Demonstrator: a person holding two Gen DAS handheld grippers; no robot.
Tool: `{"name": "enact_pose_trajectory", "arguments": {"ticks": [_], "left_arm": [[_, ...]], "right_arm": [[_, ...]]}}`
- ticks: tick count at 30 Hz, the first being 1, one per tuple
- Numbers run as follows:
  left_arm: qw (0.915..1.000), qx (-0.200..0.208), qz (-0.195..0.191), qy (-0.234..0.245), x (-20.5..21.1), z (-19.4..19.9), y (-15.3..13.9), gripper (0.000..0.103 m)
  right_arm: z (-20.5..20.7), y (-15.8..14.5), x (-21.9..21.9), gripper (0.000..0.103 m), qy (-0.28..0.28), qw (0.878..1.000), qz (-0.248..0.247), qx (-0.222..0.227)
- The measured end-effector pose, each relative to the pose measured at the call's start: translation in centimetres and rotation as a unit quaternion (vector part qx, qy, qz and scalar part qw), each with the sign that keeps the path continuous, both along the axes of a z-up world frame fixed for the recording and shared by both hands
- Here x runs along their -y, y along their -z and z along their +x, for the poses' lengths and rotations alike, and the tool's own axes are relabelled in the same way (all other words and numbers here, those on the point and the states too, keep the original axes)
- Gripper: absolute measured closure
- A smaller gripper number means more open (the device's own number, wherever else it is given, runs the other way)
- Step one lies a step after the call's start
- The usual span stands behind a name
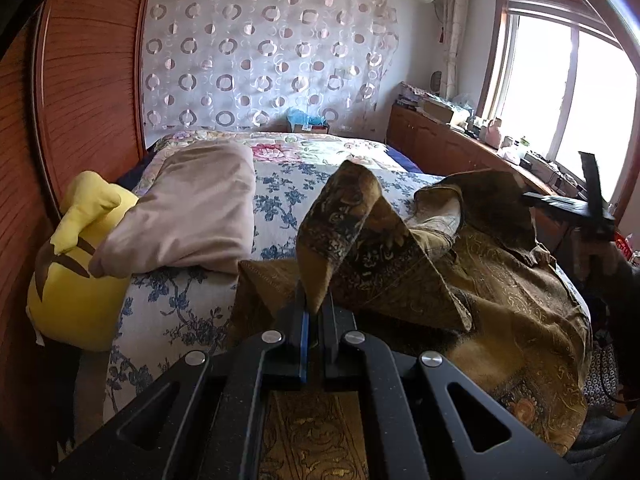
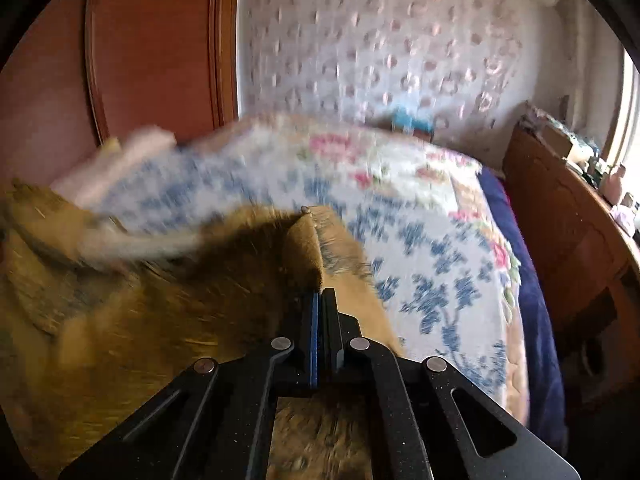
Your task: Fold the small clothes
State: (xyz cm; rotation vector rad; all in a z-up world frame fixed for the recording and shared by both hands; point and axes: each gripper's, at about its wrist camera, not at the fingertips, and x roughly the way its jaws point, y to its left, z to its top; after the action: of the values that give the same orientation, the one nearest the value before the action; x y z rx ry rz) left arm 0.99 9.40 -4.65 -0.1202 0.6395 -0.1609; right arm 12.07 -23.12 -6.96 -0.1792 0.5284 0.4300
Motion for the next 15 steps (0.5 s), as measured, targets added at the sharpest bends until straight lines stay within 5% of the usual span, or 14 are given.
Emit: {"name": "enact_pose_trajectory", "arguments": {"ticks": [7, 15], "left_arm": [[0.9999, -0.005, -0.007, -0.008, -0.9, -1.7, 0.5, 0.099], [0.9996, -0.005, -0.003, -0.028, -2.7, -4.0, 0.1, 0.099]], "right_arm": [[-8.4, -2.4, 3.8, 0.102, -0.009, 0.998, 0.050, 0.032], [-14.1, -0.2, 8.4, 0.102, 0.019, 0.998, 0.061, 0.000]]}}
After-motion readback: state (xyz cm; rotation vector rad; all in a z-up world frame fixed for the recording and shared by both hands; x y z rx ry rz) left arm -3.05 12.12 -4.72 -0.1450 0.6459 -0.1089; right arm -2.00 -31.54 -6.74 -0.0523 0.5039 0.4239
